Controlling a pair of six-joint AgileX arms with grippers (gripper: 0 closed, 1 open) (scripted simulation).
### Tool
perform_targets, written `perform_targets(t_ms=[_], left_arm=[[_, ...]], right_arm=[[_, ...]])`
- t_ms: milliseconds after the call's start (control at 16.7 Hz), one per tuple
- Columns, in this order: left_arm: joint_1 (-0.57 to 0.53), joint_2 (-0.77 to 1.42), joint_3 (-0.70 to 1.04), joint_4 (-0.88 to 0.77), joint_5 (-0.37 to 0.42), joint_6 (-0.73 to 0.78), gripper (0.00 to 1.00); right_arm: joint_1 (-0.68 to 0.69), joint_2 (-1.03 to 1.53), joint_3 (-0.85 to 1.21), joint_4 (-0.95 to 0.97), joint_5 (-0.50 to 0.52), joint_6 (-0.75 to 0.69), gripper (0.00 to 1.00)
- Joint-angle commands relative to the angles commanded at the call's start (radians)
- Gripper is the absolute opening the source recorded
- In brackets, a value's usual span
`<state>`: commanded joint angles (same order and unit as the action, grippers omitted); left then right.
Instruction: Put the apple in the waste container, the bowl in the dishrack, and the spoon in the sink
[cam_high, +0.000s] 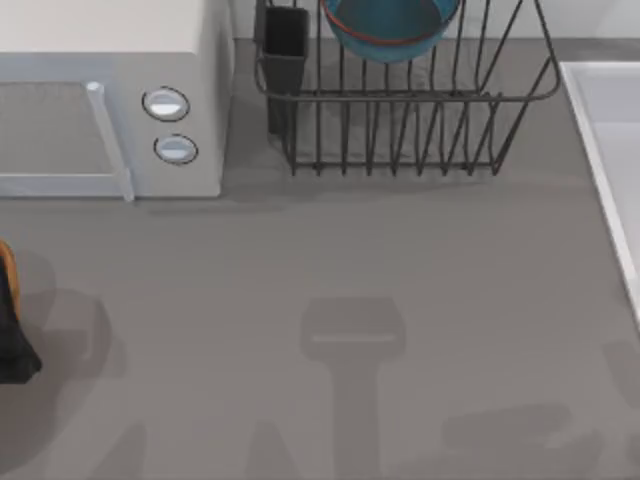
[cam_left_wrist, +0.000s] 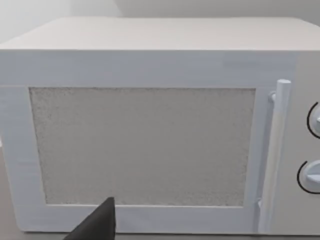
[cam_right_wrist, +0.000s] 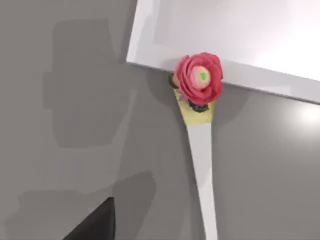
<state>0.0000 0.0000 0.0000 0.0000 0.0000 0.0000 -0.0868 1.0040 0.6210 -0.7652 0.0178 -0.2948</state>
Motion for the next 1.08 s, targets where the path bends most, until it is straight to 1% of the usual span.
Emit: perform_targets(t_ms=[240, 480, 840, 1080], left_arm=[[0.0, 0.0, 0.0, 0.0, 0.0, 0.0, 1.0], [0.0, 0.0, 0.0, 0.0, 0.0, 0.0, 1.0], [0.0, 0.0, 0.0, 0.0, 0.0, 0.0, 1.0], [0.0, 0.0, 0.0, 0.0, 0.0, 0.0, 1.0]], right_arm=[[-0.021, 0.235, 0.158, -0.187, 0.0, -0.072, 1.0], [-0.031, 0.345, 0.236, -0.271, -0.002, -0.106, 1.0], [-0.027, 0.353, 0.225, -0.256, -0.002, -0.105, 1.0], [-0.03, 0.425, 0.148, -0.106, -0.002, -0.104, 1.0]])
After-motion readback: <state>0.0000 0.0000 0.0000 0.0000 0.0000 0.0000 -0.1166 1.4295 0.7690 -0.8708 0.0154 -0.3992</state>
